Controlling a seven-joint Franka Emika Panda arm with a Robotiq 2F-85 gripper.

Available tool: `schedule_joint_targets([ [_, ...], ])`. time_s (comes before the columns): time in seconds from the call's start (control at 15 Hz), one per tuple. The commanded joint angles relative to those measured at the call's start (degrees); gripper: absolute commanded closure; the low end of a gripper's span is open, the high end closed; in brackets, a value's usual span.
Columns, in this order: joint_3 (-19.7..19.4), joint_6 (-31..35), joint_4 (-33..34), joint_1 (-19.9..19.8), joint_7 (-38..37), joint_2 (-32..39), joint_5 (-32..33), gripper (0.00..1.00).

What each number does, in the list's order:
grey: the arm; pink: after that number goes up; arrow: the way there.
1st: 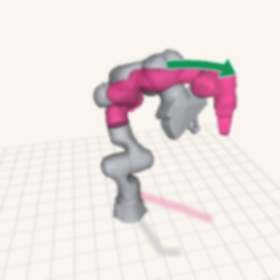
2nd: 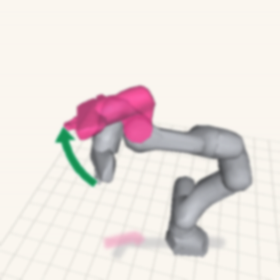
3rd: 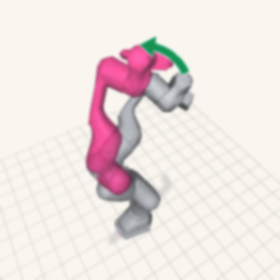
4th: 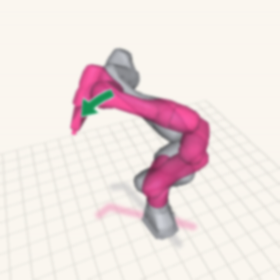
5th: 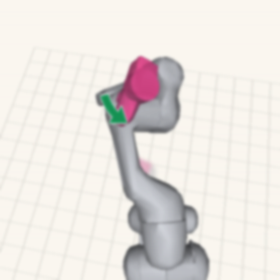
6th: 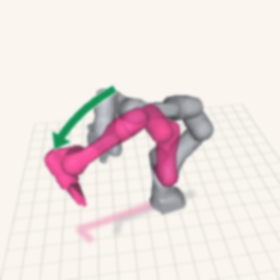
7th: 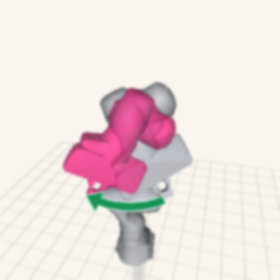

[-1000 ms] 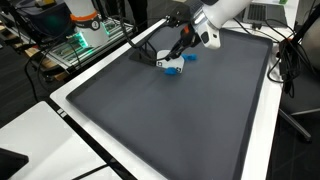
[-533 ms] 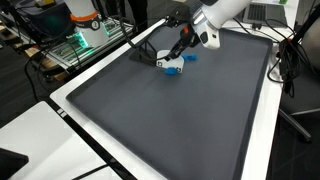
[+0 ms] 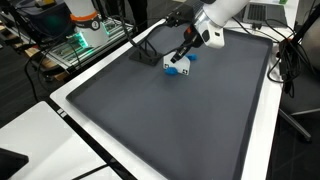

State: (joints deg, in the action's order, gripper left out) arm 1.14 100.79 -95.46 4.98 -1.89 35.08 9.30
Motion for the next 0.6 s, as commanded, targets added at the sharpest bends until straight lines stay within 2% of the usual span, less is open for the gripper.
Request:
schedule_joint_targets([
  [0.0,0.04,4.41,-2.79,-0.31,-2.03,-2.21,-1.34,0.99],
  [0.53,-0.57,6.01,-5.45,-0.21,-6.54,-8.00,-1.67,0.99],
])
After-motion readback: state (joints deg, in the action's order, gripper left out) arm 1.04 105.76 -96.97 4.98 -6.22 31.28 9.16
